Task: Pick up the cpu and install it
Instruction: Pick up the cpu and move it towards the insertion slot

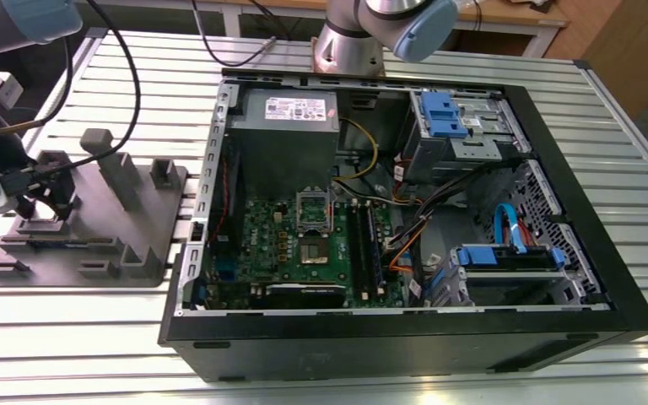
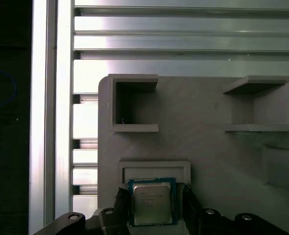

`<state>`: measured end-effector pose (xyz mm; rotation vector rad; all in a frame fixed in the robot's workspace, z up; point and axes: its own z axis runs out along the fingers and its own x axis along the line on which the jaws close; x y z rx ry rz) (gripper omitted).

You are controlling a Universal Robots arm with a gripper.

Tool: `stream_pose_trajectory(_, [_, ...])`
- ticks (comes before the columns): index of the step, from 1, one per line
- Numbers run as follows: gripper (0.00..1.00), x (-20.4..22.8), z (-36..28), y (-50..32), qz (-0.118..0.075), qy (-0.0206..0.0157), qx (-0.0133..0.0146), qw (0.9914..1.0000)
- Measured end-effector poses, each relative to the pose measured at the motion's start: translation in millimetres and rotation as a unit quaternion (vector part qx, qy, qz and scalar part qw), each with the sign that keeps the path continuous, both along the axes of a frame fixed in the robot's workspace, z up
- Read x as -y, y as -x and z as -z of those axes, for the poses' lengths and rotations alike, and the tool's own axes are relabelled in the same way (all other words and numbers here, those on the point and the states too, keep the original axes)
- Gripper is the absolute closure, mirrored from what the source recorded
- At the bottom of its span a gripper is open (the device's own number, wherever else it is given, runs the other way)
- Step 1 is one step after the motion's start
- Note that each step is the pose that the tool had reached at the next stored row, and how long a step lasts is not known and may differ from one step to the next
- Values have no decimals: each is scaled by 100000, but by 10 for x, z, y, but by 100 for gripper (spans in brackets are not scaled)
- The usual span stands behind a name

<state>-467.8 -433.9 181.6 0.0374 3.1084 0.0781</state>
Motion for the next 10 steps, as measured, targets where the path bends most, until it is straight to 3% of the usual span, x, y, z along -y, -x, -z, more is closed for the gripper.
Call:
stream_pose_trajectory(1, [44,0,0,0,1,-1,1,100000])
stream_pose_trajectory(10, [44,0,-3,0,1,-27,11,100000])
